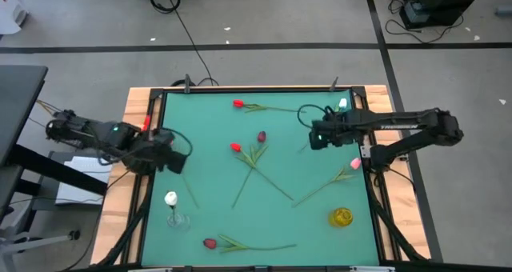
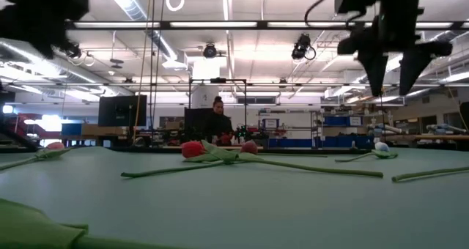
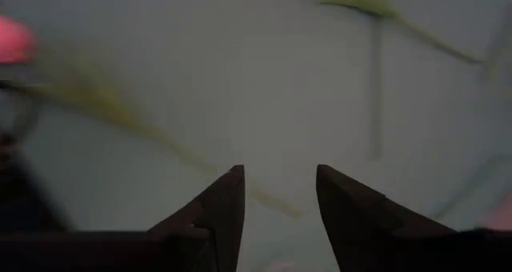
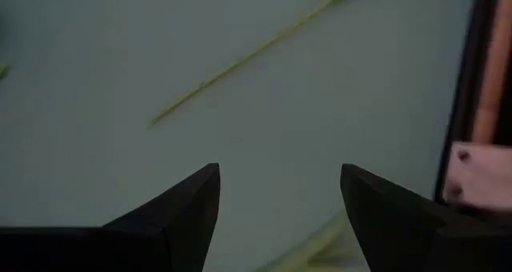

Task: Sort flowers into vase by color
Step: Put the white flower into the transparent vase

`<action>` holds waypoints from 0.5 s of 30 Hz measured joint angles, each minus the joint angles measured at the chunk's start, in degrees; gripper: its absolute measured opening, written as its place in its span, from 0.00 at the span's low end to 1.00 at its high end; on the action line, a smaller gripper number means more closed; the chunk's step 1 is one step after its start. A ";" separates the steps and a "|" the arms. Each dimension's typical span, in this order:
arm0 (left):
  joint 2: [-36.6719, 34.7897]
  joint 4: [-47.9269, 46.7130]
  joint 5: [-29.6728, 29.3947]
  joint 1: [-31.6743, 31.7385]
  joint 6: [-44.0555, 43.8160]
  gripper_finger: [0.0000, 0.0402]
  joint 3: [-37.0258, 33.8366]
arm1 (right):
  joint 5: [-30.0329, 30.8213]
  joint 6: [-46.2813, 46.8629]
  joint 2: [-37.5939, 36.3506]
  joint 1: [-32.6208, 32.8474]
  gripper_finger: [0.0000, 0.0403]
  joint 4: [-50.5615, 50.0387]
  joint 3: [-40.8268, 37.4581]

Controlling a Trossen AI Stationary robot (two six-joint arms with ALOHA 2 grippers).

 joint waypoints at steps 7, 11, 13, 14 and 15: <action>6.11 17.02 1.30 7.97 8.65 0.40 0.00 | -3.62 -10.47 -0.04 -16.66 0.66 13.09 -10.18; 10.97 21.84 1.35 11.43 11.11 0.40 0.00 | -4.86 -11.73 -0.03 -25.15 0.66 24.34 -16.08; 13.26 24.93 1.35 12.75 12.04 0.40 0.00 | -5.09 -11.71 -0.03 -28.78 0.66 29.16 -18.40; 14.16 26.06 1.37 13.34 12.64 0.40 0.00 | -5.16 -11.73 0.06 -30.50 0.65 30.73 -19.18; 15.13 27.01 1.39 13.80 12.80 0.40 0.00 | -5.19 -11.79 0.45 -32.03 0.64 31.66 -19.60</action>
